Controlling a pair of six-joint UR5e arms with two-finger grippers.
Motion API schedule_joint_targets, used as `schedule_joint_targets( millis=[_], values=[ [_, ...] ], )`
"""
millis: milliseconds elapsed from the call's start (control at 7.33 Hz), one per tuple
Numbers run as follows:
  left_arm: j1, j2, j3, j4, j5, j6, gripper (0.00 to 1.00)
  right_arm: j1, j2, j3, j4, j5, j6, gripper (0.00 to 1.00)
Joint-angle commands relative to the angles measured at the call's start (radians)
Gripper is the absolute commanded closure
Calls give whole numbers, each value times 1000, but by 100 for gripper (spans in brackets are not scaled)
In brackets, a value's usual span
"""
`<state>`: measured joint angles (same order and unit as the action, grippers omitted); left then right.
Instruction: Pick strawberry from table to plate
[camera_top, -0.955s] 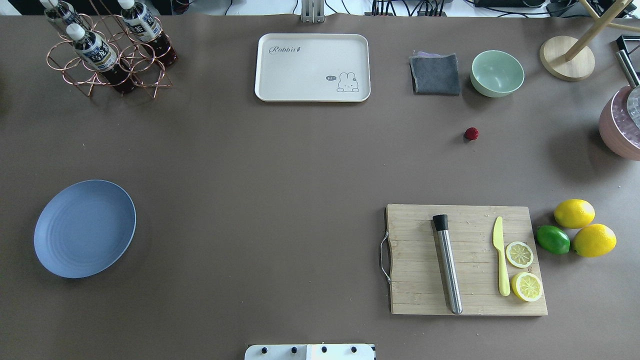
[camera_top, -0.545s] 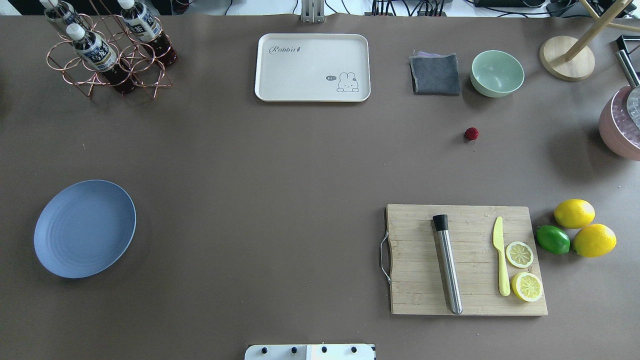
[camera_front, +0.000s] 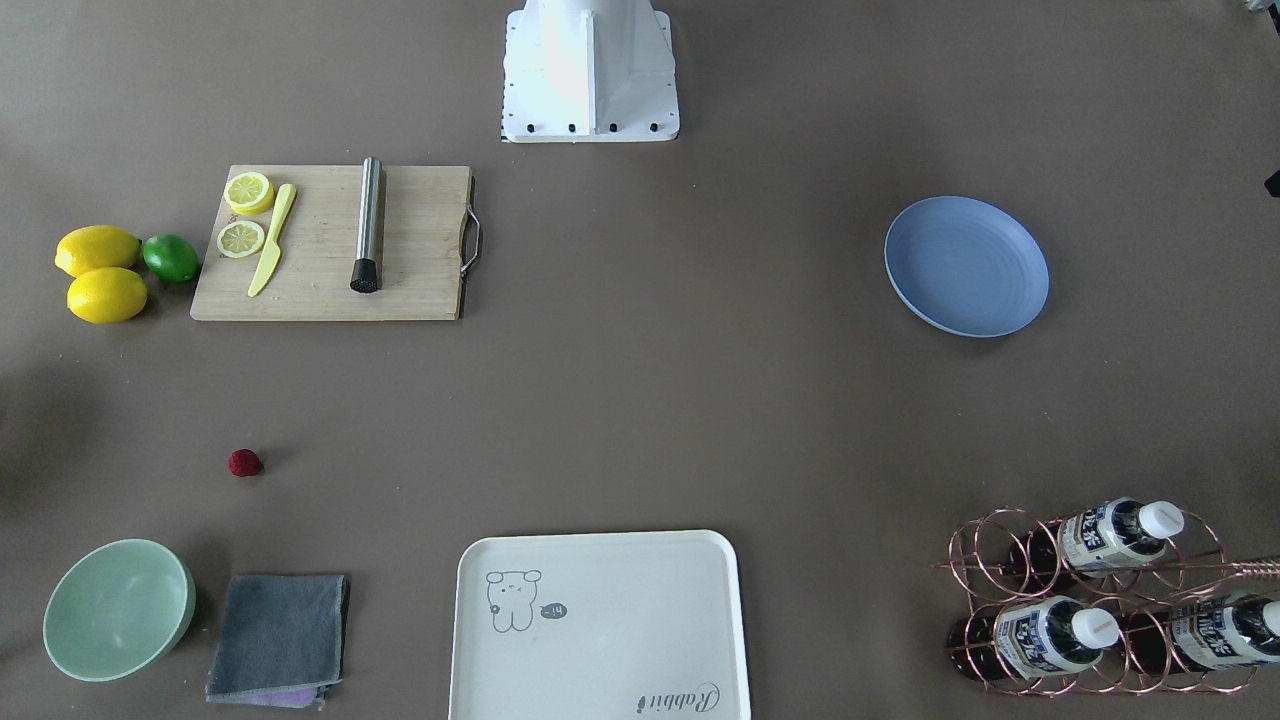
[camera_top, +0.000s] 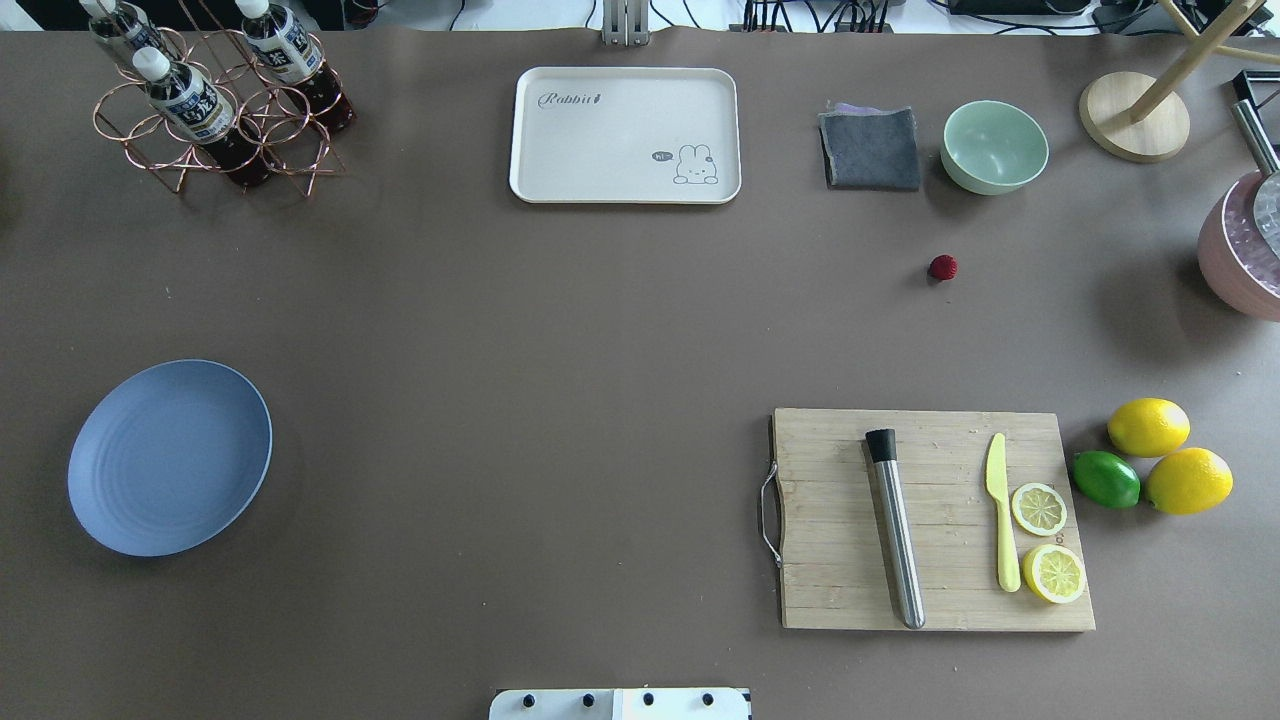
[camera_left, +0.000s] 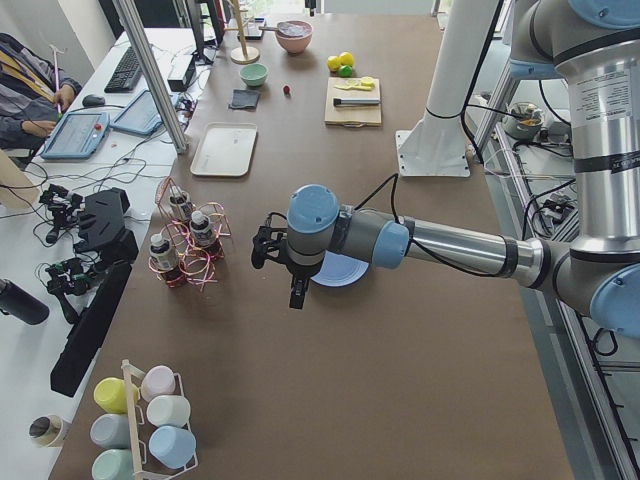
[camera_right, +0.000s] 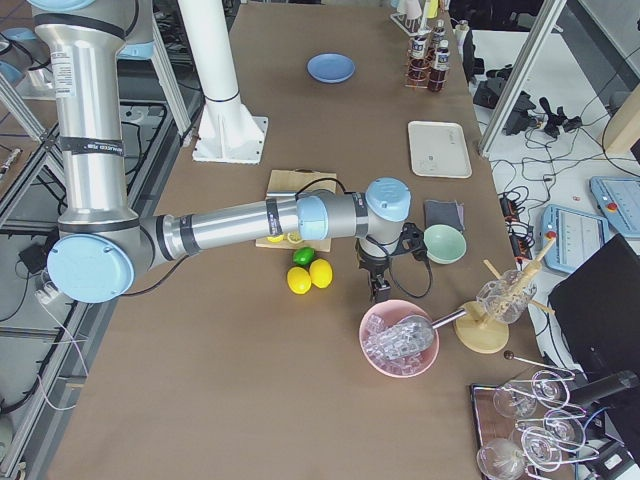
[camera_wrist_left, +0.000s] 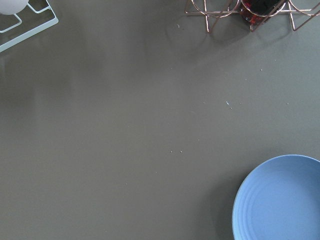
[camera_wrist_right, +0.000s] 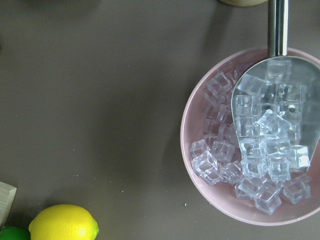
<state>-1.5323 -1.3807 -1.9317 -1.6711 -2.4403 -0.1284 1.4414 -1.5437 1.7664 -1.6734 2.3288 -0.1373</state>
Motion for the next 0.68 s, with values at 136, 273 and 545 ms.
schedule_joint_targets(
  millis=[136,273,545],
  values=[
    [82,-12,32,-39,-37,-13,3,-16,4,-8,0,15,22,0],
    [133,-58,89,-117,-16,-127,3,-25,5,-5,0,23,65,0],
    [344,-54,99,-333,148,-442,4,-30,4,-10,0,26,67,0]
  ],
)
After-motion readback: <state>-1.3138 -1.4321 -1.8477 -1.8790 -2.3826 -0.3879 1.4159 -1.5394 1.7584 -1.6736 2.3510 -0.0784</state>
